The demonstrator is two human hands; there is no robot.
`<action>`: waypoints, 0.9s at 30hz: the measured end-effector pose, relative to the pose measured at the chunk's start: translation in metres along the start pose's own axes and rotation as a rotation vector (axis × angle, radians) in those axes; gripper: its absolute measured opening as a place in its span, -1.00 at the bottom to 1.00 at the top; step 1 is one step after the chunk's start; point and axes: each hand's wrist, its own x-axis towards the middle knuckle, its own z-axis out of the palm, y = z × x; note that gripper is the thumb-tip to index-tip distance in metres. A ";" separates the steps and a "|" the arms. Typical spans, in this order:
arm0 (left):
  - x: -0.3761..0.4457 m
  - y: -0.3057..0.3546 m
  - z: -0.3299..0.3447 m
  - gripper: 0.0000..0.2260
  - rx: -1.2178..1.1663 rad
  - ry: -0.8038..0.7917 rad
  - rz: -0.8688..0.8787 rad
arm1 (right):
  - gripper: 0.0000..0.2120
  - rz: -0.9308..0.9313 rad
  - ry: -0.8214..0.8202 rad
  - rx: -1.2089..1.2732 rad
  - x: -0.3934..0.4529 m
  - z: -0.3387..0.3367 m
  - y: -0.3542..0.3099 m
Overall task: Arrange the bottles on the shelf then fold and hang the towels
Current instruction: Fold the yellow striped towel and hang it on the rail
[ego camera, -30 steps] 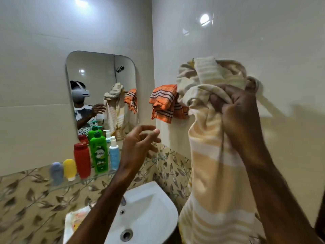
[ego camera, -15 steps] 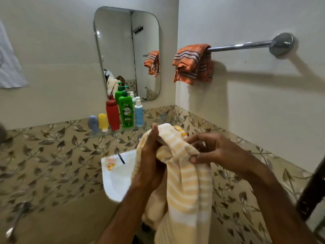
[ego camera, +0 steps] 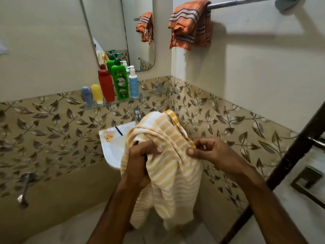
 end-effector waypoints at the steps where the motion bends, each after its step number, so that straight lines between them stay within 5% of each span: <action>1: 0.000 0.000 -0.004 -0.76 0.057 0.013 0.008 | -0.63 -0.019 0.042 0.035 0.000 -0.003 0.002; 8: -0.009 0.014 -0.018 -0.59 0.609 0.066 -0.075 | -0.37 0.040 0.096 0.470 0.016 -0.031 0.011; 11: -0.008 0.013 -0.015 -0.62 0.684 0.088 -0.134 | -0.68 0.054 0.134 0.498 0.025 -0.038 0.011; 15: -0.003 0.007 -0.002 -0.82 0.843 0.126 -0.246 | -0.76 0.053 0.118 0.453 0.034 -0.056 0.016; 19: 0.006 -0.007 -0.010 -0.54 1.329 0.250 -0.412 | -0.91 0.030 0.119 0.449 0.043 -0.076 0.020; 22: 0.006 -0.020 -0.024 -0.35 1.435 0.205 -0.465 | -0.89 -0.017 0.114 0.407 0.048 -0.085 0.022; 23: 0.004 -0.024 -0.026 -0.39 1.451 0.187 -0.476 | -0.88 -0.034 0.103 0.385 0.050 -0.087 0.023; 25: -0.003 -0.032 -0.025 -0.81 1.510 0.183 -0.493 | -0.88 -0.068 0.059 0.359 0.051 -0.086 0.025; 27: -0.008 -0.042 -0.023 -0.76 1.604 0.225 -0.482 | -0.87 -0.109 -0.011 0.299 0.052 -0.080 0.026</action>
